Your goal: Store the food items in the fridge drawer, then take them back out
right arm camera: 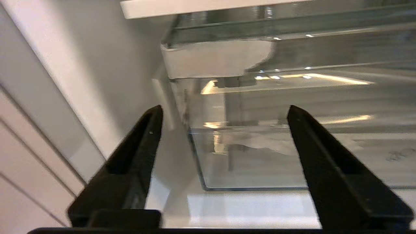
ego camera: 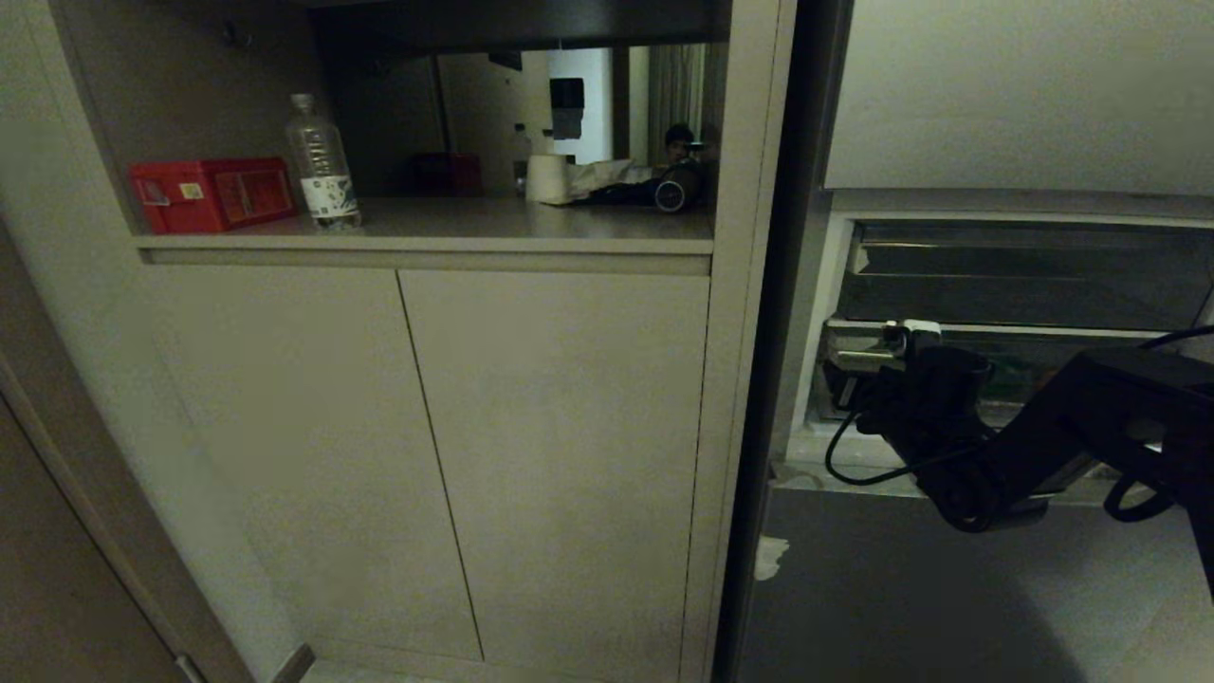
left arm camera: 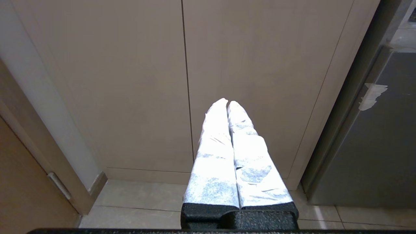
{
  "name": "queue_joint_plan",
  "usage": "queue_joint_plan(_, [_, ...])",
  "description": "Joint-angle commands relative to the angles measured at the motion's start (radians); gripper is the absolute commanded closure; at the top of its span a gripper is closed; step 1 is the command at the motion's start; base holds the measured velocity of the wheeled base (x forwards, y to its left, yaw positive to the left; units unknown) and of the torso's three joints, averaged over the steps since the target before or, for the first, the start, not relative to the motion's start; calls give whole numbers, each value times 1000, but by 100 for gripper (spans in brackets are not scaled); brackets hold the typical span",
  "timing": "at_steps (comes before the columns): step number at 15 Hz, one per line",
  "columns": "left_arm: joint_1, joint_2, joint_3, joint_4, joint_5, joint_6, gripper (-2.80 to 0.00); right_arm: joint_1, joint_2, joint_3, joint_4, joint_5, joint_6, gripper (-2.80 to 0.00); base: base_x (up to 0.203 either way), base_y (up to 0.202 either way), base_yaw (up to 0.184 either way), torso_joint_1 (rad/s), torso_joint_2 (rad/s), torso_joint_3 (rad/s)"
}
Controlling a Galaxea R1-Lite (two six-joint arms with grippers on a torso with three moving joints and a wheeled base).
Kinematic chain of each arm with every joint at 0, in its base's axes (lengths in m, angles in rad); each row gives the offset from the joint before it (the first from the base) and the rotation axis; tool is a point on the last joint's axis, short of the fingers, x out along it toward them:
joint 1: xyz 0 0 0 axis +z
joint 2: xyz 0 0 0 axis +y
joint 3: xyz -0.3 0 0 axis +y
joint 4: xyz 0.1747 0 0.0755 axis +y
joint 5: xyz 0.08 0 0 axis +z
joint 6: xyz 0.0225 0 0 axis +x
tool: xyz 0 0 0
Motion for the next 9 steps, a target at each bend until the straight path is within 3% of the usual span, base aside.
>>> queue_joint_plan(1, [0, 0, 0, 0, 0, 0, 0, 0, 13, -6, -5, 11, -1, -280, 0, 0, 0, 0, 0, 0])
queue_joint_plan(9, [0, 0, 0, 0, 0, 0, 0, 3, 32, -79, 36, 5, -7, -280, 0, 0, 0, 0, 0, 0])
